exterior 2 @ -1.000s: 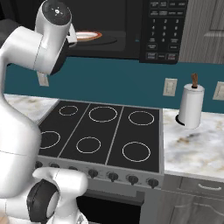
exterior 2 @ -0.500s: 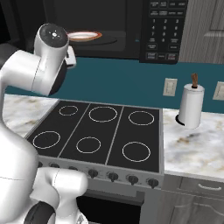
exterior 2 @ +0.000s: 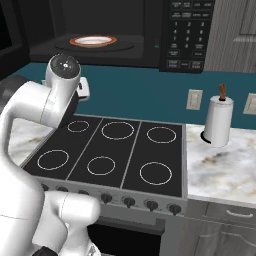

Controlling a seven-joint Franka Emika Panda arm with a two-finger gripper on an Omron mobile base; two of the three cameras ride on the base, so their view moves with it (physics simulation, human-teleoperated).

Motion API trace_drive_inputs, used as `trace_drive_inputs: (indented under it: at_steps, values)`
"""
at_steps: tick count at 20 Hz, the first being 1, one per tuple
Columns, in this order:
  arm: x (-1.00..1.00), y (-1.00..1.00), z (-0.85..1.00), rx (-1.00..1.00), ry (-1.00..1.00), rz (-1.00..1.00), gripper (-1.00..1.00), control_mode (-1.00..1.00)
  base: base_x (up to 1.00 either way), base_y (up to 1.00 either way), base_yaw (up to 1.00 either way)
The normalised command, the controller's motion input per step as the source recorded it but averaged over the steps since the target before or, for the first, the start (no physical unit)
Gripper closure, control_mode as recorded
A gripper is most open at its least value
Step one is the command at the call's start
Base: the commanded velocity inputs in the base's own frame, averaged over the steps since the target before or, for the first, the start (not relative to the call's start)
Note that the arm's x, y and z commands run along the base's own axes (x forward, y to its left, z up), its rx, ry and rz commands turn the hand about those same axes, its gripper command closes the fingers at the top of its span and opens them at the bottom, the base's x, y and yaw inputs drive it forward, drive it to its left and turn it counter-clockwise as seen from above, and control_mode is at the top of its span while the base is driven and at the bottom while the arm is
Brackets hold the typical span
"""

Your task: Retrieve the reheated potato from the microwave, then place the potato, cheese, and condiment on the cutting board.

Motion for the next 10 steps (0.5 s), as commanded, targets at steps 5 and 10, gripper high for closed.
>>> trace_drive_inputs:
  at_steps: [5,10]
  values:
    - [0.29,0.0,-0.45,0.0,0.03,-0.08,1.0,-1.0,0.0,0.0,0.0]
    - [0.37,0.0,-0.37,0.0,0.0,-0.09,1.0,-1.0,0.0,0.0,0.0]
